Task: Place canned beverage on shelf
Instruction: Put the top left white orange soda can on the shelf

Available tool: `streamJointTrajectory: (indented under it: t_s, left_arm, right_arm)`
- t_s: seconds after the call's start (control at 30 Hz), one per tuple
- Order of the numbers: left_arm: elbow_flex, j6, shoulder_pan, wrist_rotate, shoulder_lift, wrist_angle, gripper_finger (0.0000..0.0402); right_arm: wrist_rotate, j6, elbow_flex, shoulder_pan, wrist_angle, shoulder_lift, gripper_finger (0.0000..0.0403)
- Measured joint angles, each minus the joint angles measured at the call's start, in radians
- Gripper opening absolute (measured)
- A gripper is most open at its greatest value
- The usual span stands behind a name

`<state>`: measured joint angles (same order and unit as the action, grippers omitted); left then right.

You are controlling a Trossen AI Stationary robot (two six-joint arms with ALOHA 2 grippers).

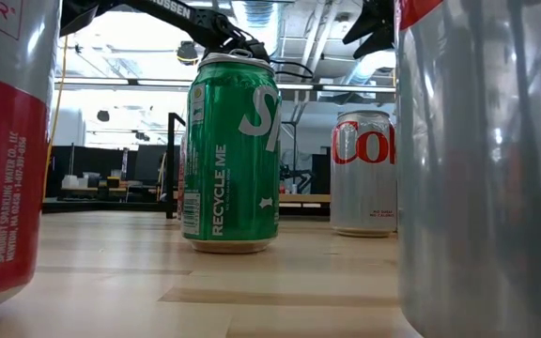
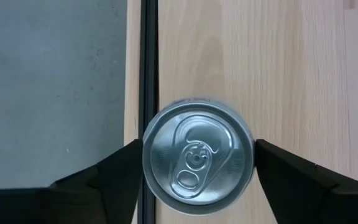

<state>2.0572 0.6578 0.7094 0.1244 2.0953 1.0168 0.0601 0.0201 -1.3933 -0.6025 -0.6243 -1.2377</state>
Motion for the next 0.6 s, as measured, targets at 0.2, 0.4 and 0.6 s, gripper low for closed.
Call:
streamJointTrajectory:
  t_s: [0.2,0.4,0.6]
  left_arm:
    - [-0.004,-0.018,-0.004,-0.046,-0.002,0.045,0.0258]
    - [-0.008,-0.041,-0.003,-0.060,-0.020,0.070,0.0258]
    - [-0.010,-0.042,0.013,-0.045,-0.039,0.114,0.0258]
  right_arm:
    - [0.000,0.009,0.000,0.000,-0.008,0.000,0.0265]
    - [0.000,0.009,0.000,0.000,-0.009,0.000,0.0265]
    - [0.000,0.008,0.000,0.000,-0.011,0.000,0.0265]
